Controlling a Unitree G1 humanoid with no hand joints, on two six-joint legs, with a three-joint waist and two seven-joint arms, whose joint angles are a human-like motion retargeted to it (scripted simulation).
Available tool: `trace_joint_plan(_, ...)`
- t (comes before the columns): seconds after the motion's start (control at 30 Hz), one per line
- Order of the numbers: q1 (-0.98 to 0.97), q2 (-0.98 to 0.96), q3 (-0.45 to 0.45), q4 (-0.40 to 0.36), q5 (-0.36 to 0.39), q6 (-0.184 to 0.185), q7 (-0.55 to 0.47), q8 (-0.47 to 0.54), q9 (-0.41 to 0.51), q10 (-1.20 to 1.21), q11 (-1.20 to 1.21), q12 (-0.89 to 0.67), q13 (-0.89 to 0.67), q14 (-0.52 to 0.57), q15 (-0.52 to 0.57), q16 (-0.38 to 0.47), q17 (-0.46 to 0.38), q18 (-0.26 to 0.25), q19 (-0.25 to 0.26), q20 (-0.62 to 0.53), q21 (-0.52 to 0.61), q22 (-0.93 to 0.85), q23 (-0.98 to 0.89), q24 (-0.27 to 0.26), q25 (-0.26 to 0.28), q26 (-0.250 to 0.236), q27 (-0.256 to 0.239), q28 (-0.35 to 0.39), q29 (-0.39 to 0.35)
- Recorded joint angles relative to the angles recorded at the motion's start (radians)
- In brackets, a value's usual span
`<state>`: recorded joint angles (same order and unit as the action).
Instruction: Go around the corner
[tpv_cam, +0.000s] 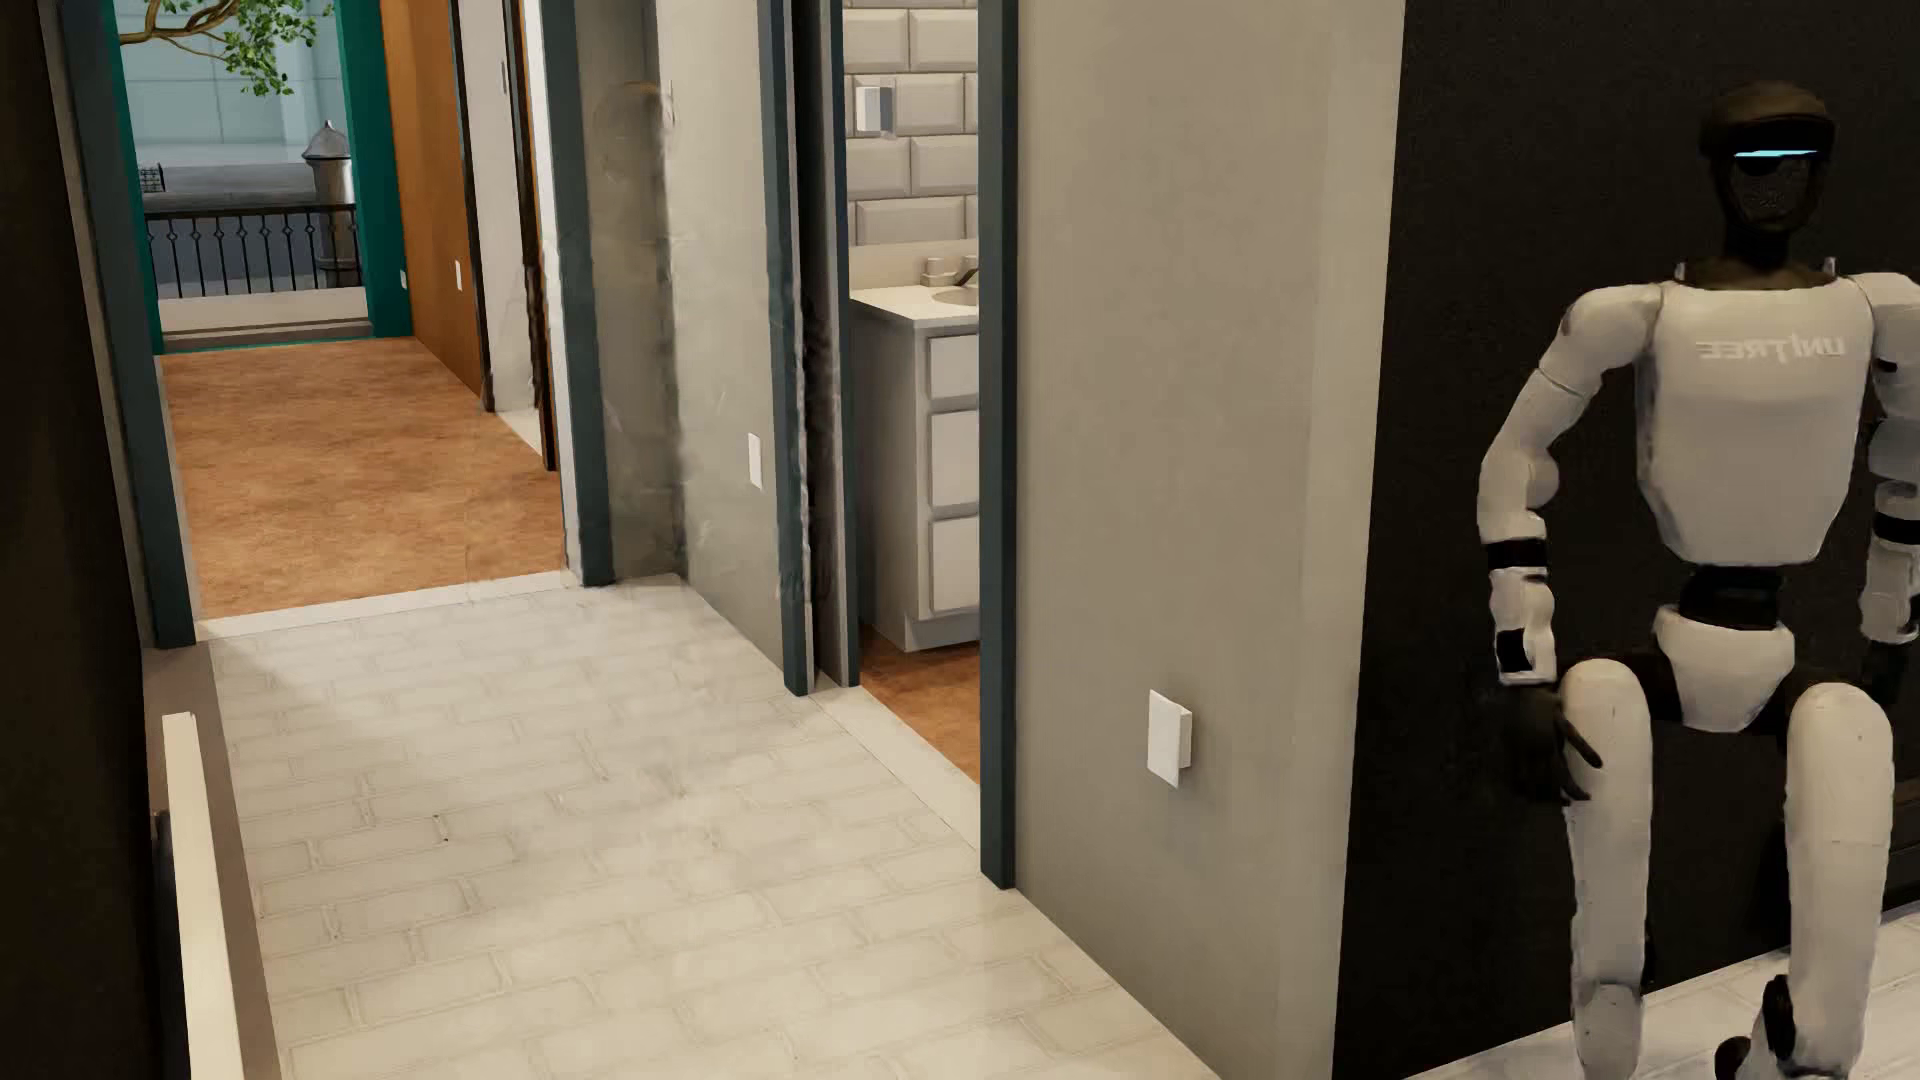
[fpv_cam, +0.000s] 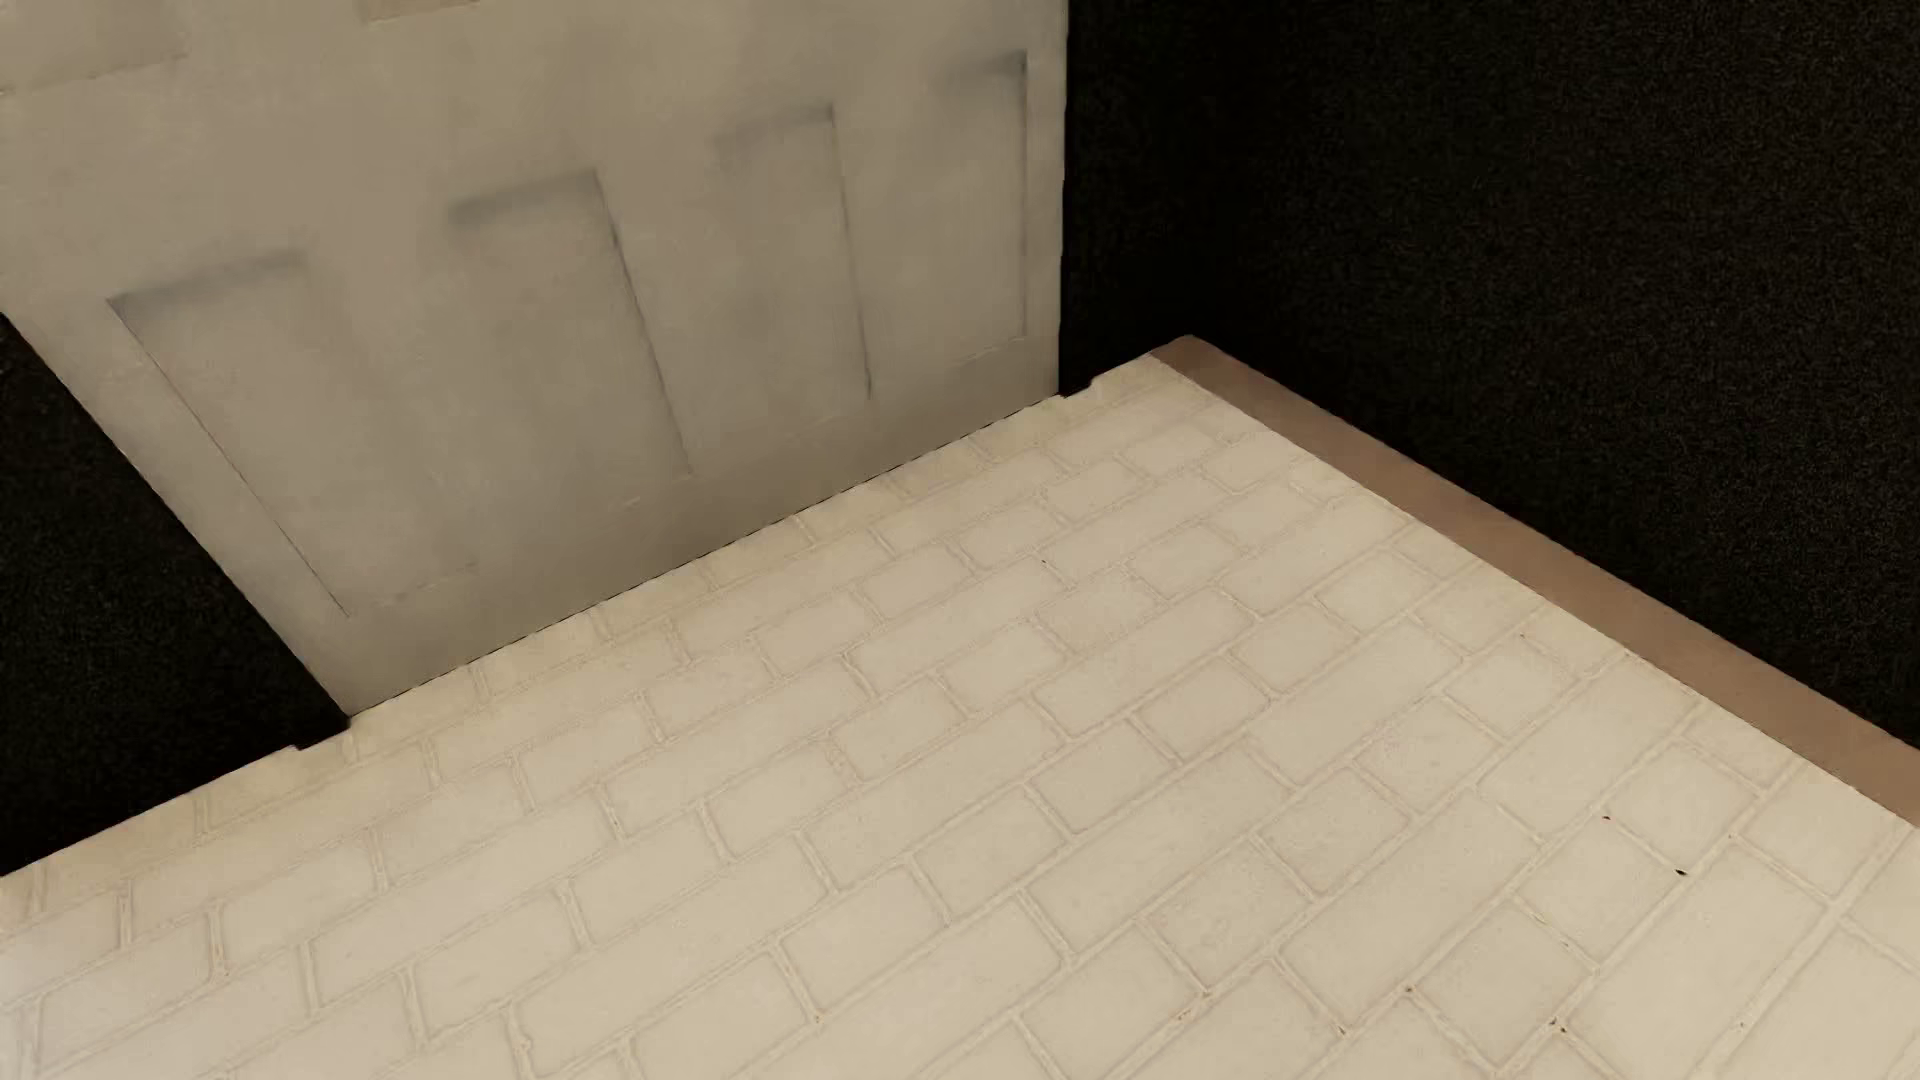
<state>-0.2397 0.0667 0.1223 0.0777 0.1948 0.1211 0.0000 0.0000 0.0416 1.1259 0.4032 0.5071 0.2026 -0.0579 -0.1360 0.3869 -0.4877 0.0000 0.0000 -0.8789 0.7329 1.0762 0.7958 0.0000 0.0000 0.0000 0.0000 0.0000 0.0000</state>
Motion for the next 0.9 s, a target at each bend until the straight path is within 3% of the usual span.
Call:
trace_joint_plan(0.07,-0.031,0.099,0.013,-0.028,-0.009,-0.01,0.0,0.0,0.027,-0.317,-0.017,-0.016,-0.024,0.053,-0.056,-0.001,0.004,0.0,0.0,0.043,-0.101,-0.024,-0.099,0.0,0.0,0.0,0.0,0.0,0.0)
trace_joint_plan(0.17,-0.059,0.201,-0.023,-0.028,-0.023,-0.018,0.0,0.0,0.038,-0.646,-0.02,-0.052,-0.025,0.263,-0.097,0.019,0.016,0.0,0.0,0.187,-0.143,-0.081,-0.172,0.0,0.0,0.0,0.0,0.0,0.0)
trace_joint_plan(0.23,-0.054,0.286,-0.038,-0.028,-0.054,-0.031,0.0,0.0,0.053,-0.637,-0.021,-0.075,0.015,0.292,-0.084,0.045,0.021,0.0,0.0,0.28,-0.101,-0.112,-0.143,0.0,0.0,0.0,0.0,0.0,0.0)
trace_joint_plan(0.3,-0.042,0.329,-0.043,-0.036,-0.095,-0.046,0.0,0.0,0.03,-0.562,-0.01,-0.094,0.076,0.353,0.0,0.063,0.02,0.0,0.0,0.33,0.0,-0.109,-0.032,0.0,0.0,0.0,0.0,0.0,0.0)
trace_joint_plan(0.37,0.036,0.241,-0.048,-0.046,-0.146,-0.076,0.0,0.0,0.018,-0.516,0.18,-0.124,0.127,0.255,0.215,0.077,0.027,0.0,0.0,0.31,0.163,-0.071,0.131,0.0,0.0,0.0,0.0,0.0,0.0)
trace_joint_plan(0.43,0.09,-0.067,-0.07,-0.047,-0.15,-0.101,0.0,0.0,-0.001,-0.52,0.6,-0.147,0.117,0.136,0.368,0.089,0.006,0.0,0.0,0.318,0.346,-0.09,0.196,0.0,0.0,0.0,0.0,0.0,0.0)
trace_joint_plan(0.5,0.115,-0.323,-0.163,-0.029,-0.084,-0.083,0.0,0.0,-0.021,-0.543,0.791,-0.171,0.135,0.07,0.353,0.09,-0.021,0.0,0.0,0.328,0.276,-0.112,0.158,0.0,0.0,0.0,0.0,0.0,0.0)
trace_joint_plan(0.57,0.221,-0.431,-0.224,-0.024,-0.027,-0.068,0.0,0.0,-0.014,-0.591,0.602,-0.186,0.172,0.03,0.373,0.098,-0.03,0.0,0.0,0.348,0.178,-0.138,0.097,0.0,0.0,0.0,0.0,0.0,0.0)
trace_joint_plan(0.63,0.36,-0.406,-0.282,-0.07,-0.037,-0.093,0.0,0.0,0.02,-0.641,0.25,-0.174,0.207,-0.011,0.515,0.109,-0.006,0.0,0.0,0.408,0.108,-0.17,0.059,0.0,0.0,0.0,0.0,0.0,0.0)
trace_joint_plan(0.67,0.399,-0.392,-0.305,-0.089,-0.041,-0.107,0.0,0.0,0.028,-0.644,0.122,-0.178,0.217,-0.037,0.514,0.115,0.014,0.0,0.0,0.42,0.103,-0.178,0.05,0.0,0.0,0.0,0.0,0.0,0.0)
trace_joint_plan(0.73,0.468,-0.362,-0.316,-0.125,-0.038,-0.12,0.0,0.0,0.03,-0.646,0.045,-0.195,0.234,-0.079,0.234,0.117,0.054,0.0,0.0,0.42,0.131,-0.186,0.04,0.0,0.0,0.0,0.0,0.0,0.0)
trace_joint_plan(0.83,0.513,-0.351,-0.315,-0.126,-0.033,-0.093,0.0,0.0,-0.023,-0.596,0.079,-0.146,0.262,-0.079,0.213,0.088,0.076,0.0,0.0,0.442,0.17,-0.221,0.045,0.0,0.0,0.0,0.0,0.0,0.0)
trace_joint_plan(0.9,0.453,-0.324,-0.285,-0.064,0.017,-0.041,0.0,0.0,-0.047,-0.426,0.059,-0.123,0.237,0.034,0.254,0.056,0.073,0.0,0.0,0.369,0.201,-0.172,0.097,0.0,0.0,0.0,0.0,0.0,0.0)
